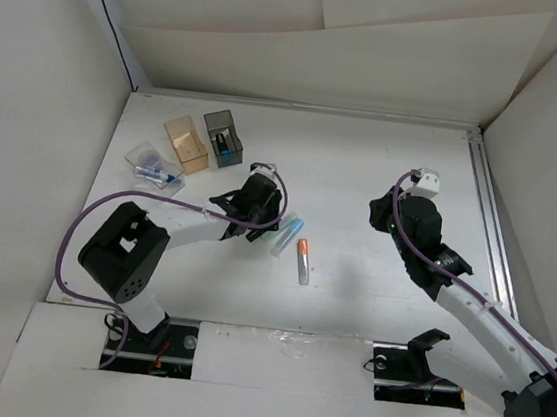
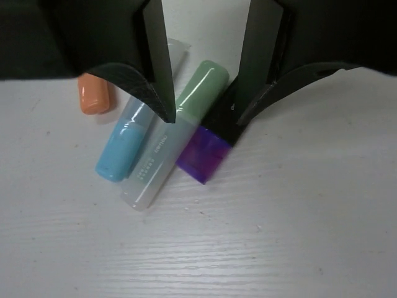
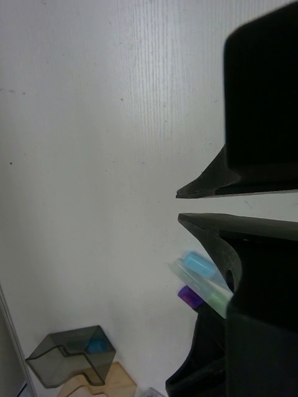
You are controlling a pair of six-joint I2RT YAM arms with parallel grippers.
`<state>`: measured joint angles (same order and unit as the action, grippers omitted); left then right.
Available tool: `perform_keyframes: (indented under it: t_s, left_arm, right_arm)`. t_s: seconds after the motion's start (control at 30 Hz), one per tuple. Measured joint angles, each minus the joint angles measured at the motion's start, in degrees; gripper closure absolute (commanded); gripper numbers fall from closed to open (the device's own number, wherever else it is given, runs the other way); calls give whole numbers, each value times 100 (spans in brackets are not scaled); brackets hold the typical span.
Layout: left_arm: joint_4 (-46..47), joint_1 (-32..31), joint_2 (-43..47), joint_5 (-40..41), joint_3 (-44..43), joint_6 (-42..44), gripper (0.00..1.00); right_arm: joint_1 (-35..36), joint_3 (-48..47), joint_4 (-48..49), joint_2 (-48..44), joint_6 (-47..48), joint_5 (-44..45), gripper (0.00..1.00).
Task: Sort the stationery into containers
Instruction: Pick up the pen from the center of the board.
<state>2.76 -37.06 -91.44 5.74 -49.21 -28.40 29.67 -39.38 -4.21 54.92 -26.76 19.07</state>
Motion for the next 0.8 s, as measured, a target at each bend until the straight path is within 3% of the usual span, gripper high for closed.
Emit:
perform_keyframes:
  t_s: [0.27, 0.8]
  left_arm:
    - [249, -258, -155, 219, -20, 92, 57]
    - [195, -232, -767, 586, -564, 328, 59]
  right_arm:
    - [28, 0, 2, 101, 0, -2, 71]
    - [42, 0, 20, 101, 17, -4, 66]
